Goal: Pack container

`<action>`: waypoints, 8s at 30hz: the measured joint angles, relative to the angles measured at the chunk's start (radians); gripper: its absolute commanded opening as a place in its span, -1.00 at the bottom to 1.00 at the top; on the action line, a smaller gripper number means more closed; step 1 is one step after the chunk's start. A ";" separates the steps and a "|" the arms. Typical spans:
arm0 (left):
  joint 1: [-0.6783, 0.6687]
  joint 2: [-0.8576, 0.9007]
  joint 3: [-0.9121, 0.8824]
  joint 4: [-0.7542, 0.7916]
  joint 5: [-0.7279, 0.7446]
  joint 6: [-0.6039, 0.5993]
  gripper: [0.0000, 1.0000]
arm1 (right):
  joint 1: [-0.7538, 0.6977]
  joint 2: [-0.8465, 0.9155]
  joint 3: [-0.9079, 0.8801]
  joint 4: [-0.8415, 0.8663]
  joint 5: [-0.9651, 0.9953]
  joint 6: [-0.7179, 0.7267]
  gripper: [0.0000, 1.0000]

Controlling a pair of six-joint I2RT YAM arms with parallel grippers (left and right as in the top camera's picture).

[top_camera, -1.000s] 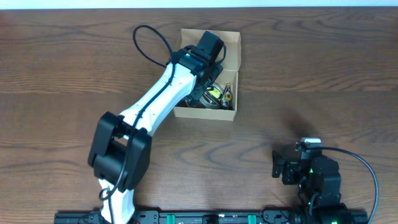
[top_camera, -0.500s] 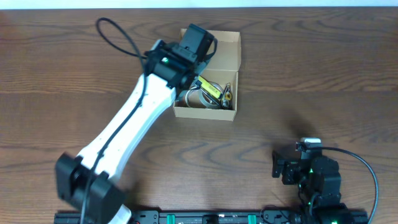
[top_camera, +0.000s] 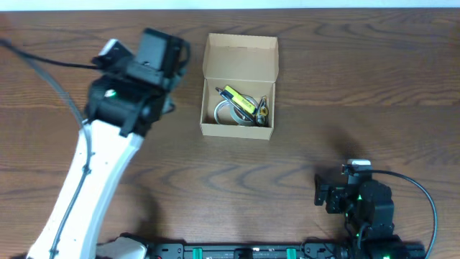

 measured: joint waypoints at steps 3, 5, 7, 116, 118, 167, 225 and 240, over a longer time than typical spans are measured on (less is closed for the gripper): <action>0.065 -0.049 0.000 0.000 -0.002 0.027 0.91 | 0.000 0.000 0.000 0.000 0.000 0.000 0.98; 0.100 -0.077 0.000 -0.001 -0.003 0.039 0.91 | 0.000 0.000 0.000 0.000 0.000 0.000 0.98; 0.112 -0.093 0.000 0.000 -0.003 0.044 0.91 | 0.000 0.000 0.000 0.000 0.000 0.000 0.99; 0.410 0.793 0.015 0.858 0.980 0.119 -0.89 | -0.082 1.939 1.232 0.571 -0.520 0.399 -0.97; 0.403 0.811 0.015 0.861 1.017 0.119 -0.89 | -0.066 1.939 1.234 0.583 -0.525 0.409 -0.98; 0.291 0.869 0.015 0.995 1.376 0.175 -0.89 | 0.006 1.952 1.332 0.661 -0.610 0.388 -0.97; 0.308 0.697 0.230 0.265 1.316 0.716 -0.89 | 0.077 1.728 1.403 0.187 -0.664 0.011 -0.98; 0.171 0.697 0.239 0.138 1.334 0.838 -0.89 | 0.077 1.608 1.403 0.062 -0.654 -0.070 -0.97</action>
